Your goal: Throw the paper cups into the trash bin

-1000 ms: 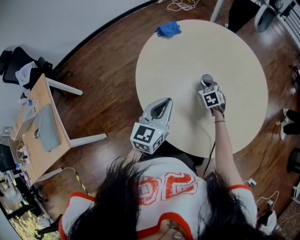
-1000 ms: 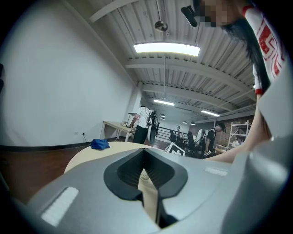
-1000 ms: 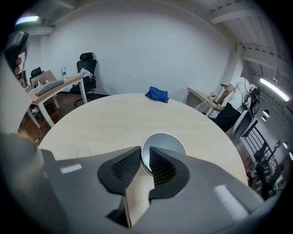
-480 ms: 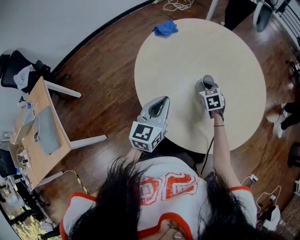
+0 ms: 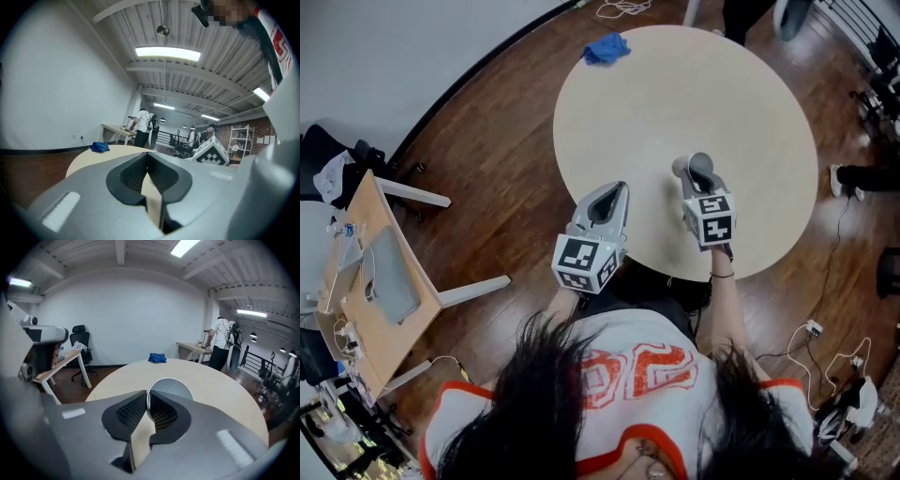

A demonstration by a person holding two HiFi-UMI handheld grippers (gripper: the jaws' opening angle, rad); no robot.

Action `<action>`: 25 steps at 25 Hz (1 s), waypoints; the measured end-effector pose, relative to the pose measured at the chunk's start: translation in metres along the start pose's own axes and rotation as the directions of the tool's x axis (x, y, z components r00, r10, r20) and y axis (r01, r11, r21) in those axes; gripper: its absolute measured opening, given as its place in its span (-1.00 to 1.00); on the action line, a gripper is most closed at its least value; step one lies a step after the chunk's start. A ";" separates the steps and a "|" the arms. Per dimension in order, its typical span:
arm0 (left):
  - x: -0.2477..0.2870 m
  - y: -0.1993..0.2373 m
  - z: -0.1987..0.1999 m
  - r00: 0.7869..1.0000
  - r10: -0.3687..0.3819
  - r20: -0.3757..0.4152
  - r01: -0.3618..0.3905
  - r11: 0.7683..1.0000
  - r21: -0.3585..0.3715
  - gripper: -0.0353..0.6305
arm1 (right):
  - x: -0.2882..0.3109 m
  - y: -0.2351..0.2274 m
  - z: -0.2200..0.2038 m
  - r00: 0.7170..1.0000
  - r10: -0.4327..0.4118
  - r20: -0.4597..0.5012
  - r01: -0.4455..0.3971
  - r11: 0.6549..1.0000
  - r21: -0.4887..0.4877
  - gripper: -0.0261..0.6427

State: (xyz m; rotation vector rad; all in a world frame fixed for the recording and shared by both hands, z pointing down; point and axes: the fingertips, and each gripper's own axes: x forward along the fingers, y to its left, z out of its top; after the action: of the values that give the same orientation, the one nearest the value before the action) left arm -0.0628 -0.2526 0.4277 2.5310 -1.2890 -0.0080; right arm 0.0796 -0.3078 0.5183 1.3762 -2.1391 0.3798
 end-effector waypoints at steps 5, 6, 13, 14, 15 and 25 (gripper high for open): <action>-0.013 -0.017 -0.002 0.998 -0.057 -0.003 0.057 0.998 0.006 -0.89 | -0.046 0.030 0.005 0.997 -0.026 0.070 0.022 0.998 0.054 -0.84; -0.016 -0.020 -0.004 0.998 -0.069 -0.006 0.069 0.998 0.007 -0.89 | -0.055 0.035 0.004 0.996 -0.039 0.080 0.034 0.997 0.063 -0.84; -0.039 -0.033 -0.015 0.990 -0.140 -0.030 0.140 0.990 -0.006 -0.89 | -0.107 0.070 -0.008 0.986 -0.106 0.125 0.082 0.980 0.179 -0.84; -0.042 -0.036 -0.017 0.988 -0.152 -0.035 0.152 0.988 -0.009 -0.89 | -0.114 0.074 -0.012 0.985 -0.115 0.126 0.090 0.977 0.192 -0.84; -0.044 -0.039 -0.019 0.986 -0.164 -0.040 0.164 0.986 -0.012 -0.89 | -0.120 0.079 -0.016 0.984 -0.124 0.125 0.097 0.974 0.204 -0.84; -0.051 -0.069 -0.034 0.973 -0.221 -0.065 0.219 0.975 -0.027 -0.89 | -0.153 0.114 -0.043 0.986 -0.123 0.113 0.093 0.966 0.241 -0.84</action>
State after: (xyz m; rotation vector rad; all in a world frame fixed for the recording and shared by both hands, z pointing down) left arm -0.0340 -0.1651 0.4353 2.6193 -0.9727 0.0174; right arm 0.0385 -0.1232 0.4686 1.6836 -2.1627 0.5291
